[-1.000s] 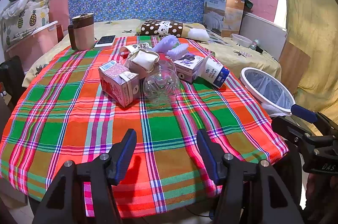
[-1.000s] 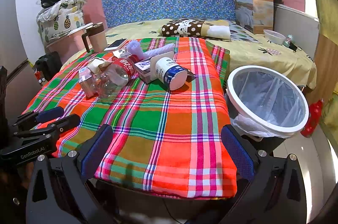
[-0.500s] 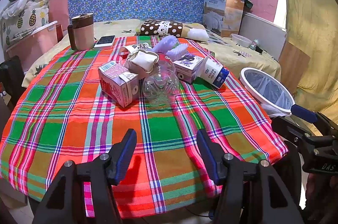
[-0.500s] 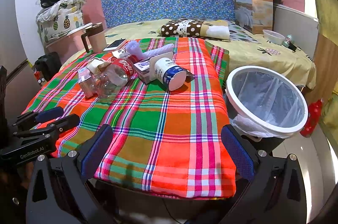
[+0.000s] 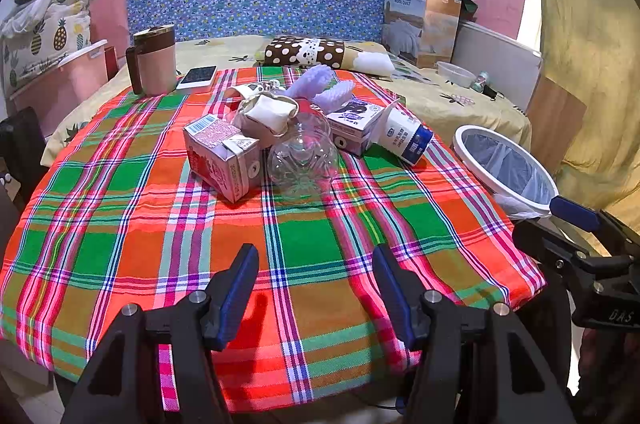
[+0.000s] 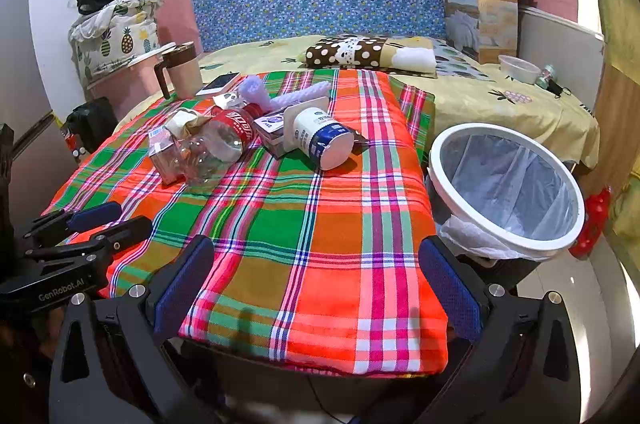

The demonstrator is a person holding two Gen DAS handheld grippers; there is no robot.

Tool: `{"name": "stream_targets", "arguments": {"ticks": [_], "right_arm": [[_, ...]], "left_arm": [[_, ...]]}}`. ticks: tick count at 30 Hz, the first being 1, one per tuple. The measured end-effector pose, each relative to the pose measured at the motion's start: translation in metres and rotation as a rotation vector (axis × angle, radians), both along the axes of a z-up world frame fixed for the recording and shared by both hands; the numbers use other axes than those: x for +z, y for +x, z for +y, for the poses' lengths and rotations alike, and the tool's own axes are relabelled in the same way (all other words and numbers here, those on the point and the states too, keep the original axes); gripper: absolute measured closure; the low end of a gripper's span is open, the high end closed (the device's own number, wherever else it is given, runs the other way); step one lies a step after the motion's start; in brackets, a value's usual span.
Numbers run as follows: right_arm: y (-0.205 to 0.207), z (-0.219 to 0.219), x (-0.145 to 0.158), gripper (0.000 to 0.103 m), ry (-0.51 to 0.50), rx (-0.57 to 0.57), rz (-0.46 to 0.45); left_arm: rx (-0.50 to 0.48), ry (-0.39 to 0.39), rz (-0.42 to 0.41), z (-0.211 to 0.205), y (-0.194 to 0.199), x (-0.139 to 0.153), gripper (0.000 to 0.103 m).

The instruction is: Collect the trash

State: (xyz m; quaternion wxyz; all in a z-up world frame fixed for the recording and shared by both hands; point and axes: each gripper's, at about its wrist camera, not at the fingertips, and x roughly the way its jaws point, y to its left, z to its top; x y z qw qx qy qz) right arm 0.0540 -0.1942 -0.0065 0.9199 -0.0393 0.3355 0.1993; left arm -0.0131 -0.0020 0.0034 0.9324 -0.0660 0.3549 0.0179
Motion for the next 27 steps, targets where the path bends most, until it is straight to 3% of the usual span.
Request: {"name": "stream_targets", "arguments": {"ticks": [17,21,27], "right_arm": [[0.021,0.002,-0.002,0.0,0.0,0.037,0.015],[0.036,0.006,-0.003,0.0,-0.031,0.051,0.018],[0.057,0.017,0.0,0.0,-0.074,0.095,-0.006]], "left_arm": [[-0.002,0.002,0.01,0.014,0.019,-0.006,0.044],[0.014,0.028,0.013,0.021,0.033,-0.007,0.044],[0.07,0.007,0.004,0.047,0.055,-0.003,0.044]]}}
